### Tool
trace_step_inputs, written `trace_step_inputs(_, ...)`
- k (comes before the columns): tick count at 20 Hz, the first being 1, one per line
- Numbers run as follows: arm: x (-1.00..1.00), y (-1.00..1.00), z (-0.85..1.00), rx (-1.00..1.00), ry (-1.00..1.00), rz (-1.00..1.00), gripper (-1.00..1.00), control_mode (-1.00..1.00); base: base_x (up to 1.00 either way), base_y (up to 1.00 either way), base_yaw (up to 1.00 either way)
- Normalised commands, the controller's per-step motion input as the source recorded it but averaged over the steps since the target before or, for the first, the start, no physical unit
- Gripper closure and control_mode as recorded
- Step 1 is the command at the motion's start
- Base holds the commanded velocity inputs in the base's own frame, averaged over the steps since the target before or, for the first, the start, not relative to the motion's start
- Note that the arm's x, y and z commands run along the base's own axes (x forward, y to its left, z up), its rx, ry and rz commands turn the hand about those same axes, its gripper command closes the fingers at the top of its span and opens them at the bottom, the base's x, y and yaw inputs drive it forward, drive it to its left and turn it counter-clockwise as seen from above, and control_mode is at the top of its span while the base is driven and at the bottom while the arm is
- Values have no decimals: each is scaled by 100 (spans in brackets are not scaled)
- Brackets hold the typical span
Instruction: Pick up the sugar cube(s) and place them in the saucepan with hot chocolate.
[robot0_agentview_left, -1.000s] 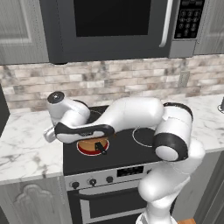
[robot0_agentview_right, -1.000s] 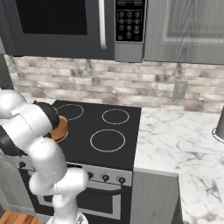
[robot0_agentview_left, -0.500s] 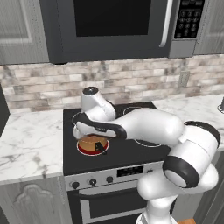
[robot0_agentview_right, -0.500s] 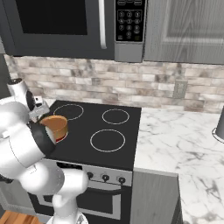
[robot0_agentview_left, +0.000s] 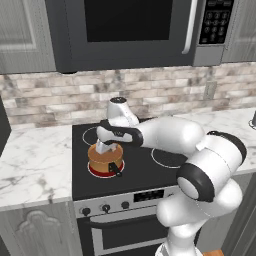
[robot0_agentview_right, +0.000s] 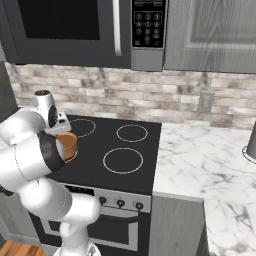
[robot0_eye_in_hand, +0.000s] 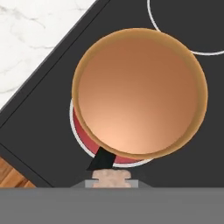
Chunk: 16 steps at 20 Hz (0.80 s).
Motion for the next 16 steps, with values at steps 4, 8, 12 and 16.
trace_step_inputs(4, 3, 1, -2, 0, 0, 0, 100, -100, 0, 0, 0)
trace_step_inputs(8, 5, 0, -5, 0, 2, 0, 100, -100, 0, 0, 0)
trace_step_inputs(12, 25, 0, -18, 0, 0, -1, 100, -100, 0, 0, 0)
trace_step_inputs(16, 19, 0, -14, 0, 0, -1, 100, -100, 0, 0, 0)
